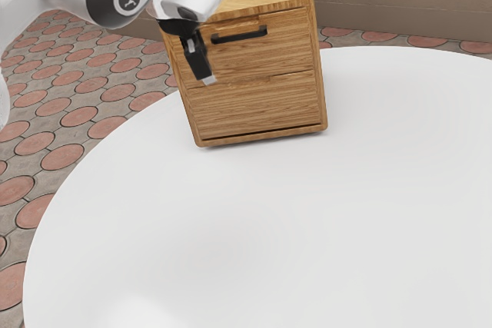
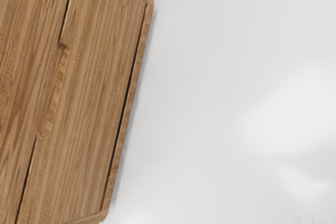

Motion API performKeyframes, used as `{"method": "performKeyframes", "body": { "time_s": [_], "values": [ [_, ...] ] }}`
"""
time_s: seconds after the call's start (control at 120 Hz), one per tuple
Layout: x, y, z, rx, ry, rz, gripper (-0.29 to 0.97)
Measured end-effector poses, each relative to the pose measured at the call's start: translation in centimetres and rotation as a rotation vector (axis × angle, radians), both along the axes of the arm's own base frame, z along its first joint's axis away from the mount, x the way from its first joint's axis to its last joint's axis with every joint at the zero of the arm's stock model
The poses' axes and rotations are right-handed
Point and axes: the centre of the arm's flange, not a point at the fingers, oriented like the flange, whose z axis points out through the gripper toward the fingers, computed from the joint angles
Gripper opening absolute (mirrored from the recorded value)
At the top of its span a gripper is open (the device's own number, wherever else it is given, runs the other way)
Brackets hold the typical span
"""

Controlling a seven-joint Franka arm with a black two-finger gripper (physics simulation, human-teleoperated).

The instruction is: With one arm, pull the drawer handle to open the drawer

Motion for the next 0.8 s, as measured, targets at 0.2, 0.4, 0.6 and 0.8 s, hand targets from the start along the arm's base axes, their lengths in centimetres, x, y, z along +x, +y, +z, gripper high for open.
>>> {"method": "performKeyframes", "body": {
  "time_s": [0.2,0.4,0.6,0.8],
  "values": [
    [0.7,5.6,1.5,0.099,-0.05,-0.138,0.67],
    [1.8,10.1,0.8,0.176,-0.057,-0.239,0.67],
    [4.1,8.0,-1.2,0.194,-0.046,-0.402,0.67],
    [4.6,7.4,-1.5,0.199,-0.043,-0.494,0.67]
  ]
}}
